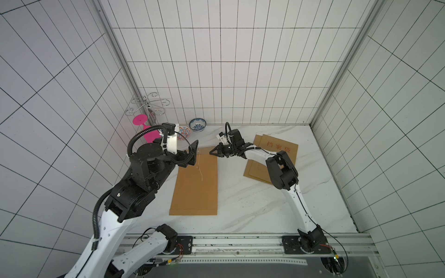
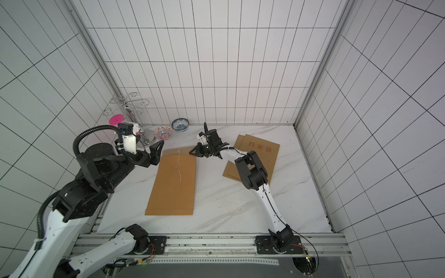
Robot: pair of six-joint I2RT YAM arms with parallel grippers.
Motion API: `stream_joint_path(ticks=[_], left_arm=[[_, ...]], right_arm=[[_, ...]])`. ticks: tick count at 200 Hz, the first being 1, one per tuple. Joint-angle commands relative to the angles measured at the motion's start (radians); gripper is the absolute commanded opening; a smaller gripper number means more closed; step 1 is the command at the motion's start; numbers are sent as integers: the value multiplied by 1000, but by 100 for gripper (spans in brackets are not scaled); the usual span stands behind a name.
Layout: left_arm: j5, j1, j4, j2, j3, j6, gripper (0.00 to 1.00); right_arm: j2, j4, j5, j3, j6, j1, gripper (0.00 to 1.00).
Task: Open the file bag
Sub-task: Place the file bag at the center of the board.
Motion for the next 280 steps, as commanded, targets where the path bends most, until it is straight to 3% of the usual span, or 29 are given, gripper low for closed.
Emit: stream_joint_path(ticks=[1,72,102,118,154,199,226,250,280], left_arm=[[26,3,-9,-9,-20,-29,98],[20,2,-14,-8,-30,-22,98],[20,3,-17,-12,-38,-21,98],[15,2,-20,-13,-42,-23,98],[-2,2,-17,-13,-59,-23,98],[13,2,14,37,-99,-41,98],[55,0,65,103,-145,-68,97],[123,-21,132,212,-168,-108,95],[99,-137,215,401,-140,-128,95]], right_arm=[[54,-29,-27,40,7,4,2],[135,-50,-26,85,1,1,11],[143,-78,-10,99,-18,1,44],[134,-102,8,98,-41,-2,68],[60,-250,121,94,-181,-13,100],[-217,-428,466,-67,-393,-56,98],[-439,-519,685,-210,-415,-83,98],[-628,-562,763,-379,-408,-118,99],[-838,-548,781,-622,-405,-209,98]])
